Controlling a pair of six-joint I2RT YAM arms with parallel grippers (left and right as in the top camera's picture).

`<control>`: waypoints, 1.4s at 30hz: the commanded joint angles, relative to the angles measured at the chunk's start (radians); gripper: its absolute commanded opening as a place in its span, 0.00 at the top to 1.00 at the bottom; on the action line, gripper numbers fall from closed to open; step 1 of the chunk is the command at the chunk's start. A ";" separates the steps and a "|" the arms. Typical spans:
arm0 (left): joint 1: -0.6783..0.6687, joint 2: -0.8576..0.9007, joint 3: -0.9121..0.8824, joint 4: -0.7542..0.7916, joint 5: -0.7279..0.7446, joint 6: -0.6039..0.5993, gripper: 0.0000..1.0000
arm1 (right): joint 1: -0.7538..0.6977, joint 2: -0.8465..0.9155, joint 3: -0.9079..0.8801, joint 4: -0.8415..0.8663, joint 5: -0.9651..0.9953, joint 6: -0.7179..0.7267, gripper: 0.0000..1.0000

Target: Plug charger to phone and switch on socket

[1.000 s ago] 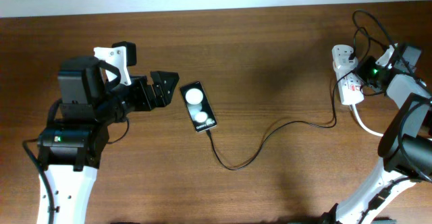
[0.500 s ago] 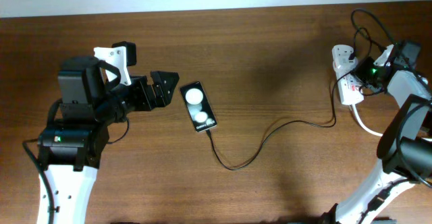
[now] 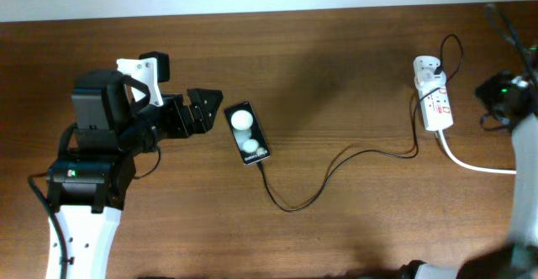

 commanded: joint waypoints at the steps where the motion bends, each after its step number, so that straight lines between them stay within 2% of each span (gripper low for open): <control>1: 0.002 -0.014 0.002 -0.001 -0.004 0.023 0.01 | 0.054 -0.220 0.006 -0.051 -0.258 -0.192 0.93; 4: 0.002 -0.014 0.002 -0.002 -0.004 0.023 0.01 | 0.161 -0.419 0.006 -0.143 -0.485 -0.459 0.86; 5: 0.002 -0.014 0.002 -0.002 -0.004 0.023 0.01 | 0.187 -0.447 0.006 -0.181 -0.526 -0.519 0.76; 6: 0.002 -0.014 0.002 -0.002 -0.004 0.023 0.01 | 0.211 -0.462 0.006 -0.224 -0.584 -0.607 0.59; 7: 0.002 -0.014 0.002 -0.002 -0.004 0.023 0.01 | 0.227 -0.464 0.006 -0.268 -0.629 -0.639 0.01; 13: 0.002 -0.014 0.002 -0.002 -0.004 0.023 0.01 | 0.228 -0.369 0.006 -0.315 -0.617 -0.639 0.01; 18: 0.001 -0.014 0.002 -0.002 -0.004 0.023 0.01 | 0.228 -0.137 0.006 -0.314 -0.617 -0.639 0.01; 19: 0.001 -0.014 0.002 -0.002 -0.004 0.023 0.01 | 0.228 -0.077 0.005 -0.248 -0.570 -0.668 0.01; 22: 0.000 -0.014 0.002 -0.002 -0.004 0.023 0.01 | 0.200 0.047 0.006 -0.232 -0.568 -0.631 0.01; 25: 0.000 -0.014 0.002 -0.002 -0.004 0.023 0.01 | 0.187 0.015 0.006 -0.236 -0.568 -0.638 0.01; 28: 0.000 -0.028 0.001 -0.002 -0.004 0.023 0.01 | 0.188 -0.069 0.006 -0.269 -0.577 -0.739 0.01; 33: 0.000 -0.237 -0.004 -0.028 -0.004 0.023 0.01 | 0.188 -0.341 0.006 -0.265 -0.633 -0.895 0.01; 37: 0.000 -0.474 -0.029 -0.028 -0.004 0.023 0.01 | 0.188 -0.509 0.006 -0.277 -0.649 -0.989 0.01; 39: 0.000 -0.583 -0.121 -0.027 -0.004 0.023 0.01 | 0.188 -0.544 0.006 -0.294 -0.709 -1.016 0.01; 42: 0.000 -0.811 -0.484 -0.029 -0.004 0.023 0.01 | 0.188 -0.547 0.006 -0.295 -0.700 -1.015 0.01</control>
